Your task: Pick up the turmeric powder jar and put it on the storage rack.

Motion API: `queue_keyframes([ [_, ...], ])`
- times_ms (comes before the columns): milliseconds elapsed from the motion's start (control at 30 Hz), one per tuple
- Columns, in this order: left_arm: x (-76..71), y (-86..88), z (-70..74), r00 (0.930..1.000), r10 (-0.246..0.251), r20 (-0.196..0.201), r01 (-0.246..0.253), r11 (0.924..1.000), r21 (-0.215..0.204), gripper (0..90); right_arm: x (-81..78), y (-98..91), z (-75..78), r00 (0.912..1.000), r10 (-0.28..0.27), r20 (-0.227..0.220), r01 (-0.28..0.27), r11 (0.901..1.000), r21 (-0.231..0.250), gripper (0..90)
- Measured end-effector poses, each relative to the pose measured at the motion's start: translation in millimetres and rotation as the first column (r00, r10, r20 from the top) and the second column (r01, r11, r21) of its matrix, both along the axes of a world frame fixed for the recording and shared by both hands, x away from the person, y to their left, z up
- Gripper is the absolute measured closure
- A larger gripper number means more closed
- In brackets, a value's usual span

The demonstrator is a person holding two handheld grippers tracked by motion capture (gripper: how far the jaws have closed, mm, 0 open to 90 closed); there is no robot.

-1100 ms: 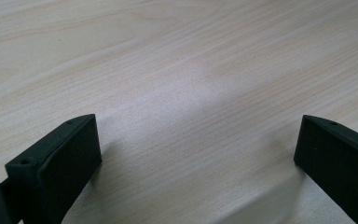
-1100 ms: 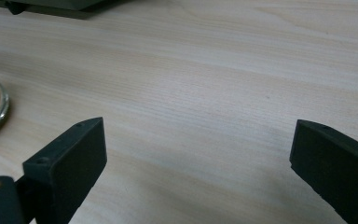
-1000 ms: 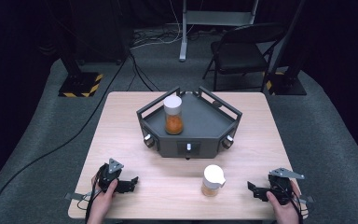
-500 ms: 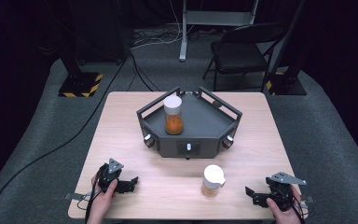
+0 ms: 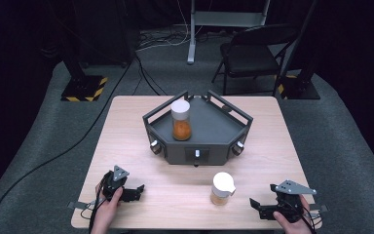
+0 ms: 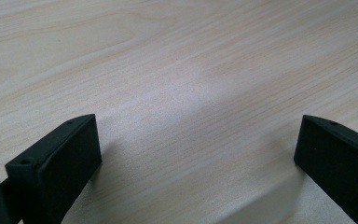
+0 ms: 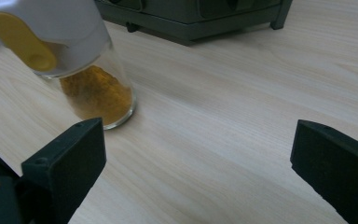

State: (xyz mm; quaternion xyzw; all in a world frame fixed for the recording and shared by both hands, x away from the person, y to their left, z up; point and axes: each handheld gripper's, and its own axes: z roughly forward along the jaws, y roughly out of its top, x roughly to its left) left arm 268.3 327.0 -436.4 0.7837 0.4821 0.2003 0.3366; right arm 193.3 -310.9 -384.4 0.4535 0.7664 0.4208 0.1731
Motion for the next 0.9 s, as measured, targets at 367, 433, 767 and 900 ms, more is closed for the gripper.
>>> queue_keyframes([
  [367, -0.1, -0.1, 0.0, 1.0000, 0.000, 0.000, 0.000, 1.0000, 0.001, 0.1, -0.6, 12.4, 6.5, 0.9968, 0.076, 0.025, -0.077, 0.9969, 0.020, 2.4],
  [433, -0.1, -0.1, 0.0, 1.0000, 0.000, 0.000, 0.000, 1.0000, 0.001, 0.1, -1.1, 15.8, 8.1, 0.9956, 0.089, 0.031, -0.090, 0.9958, 0.017, 2.4],
  [767, -0.1, -0.1, 0.0, 1.0000, 0.000, 0.000, 0.000, 1.0000, 0.000, 0.1, -1.6, 30.0, 12.9, 0.9883, 0.143, 0.054, -0.144, 0.9893, 0.022, 2.3],
  [900, -0.1, -0.1, 0.0, 1.0000, 0.000, 0.000, 0.000, 1.0000, 0.001, 0.1, -1.4, 35.2, 12.3, 0.9851, 0.161, 0.060, -0.163, 0.9865, 0.019, 2.2],
])
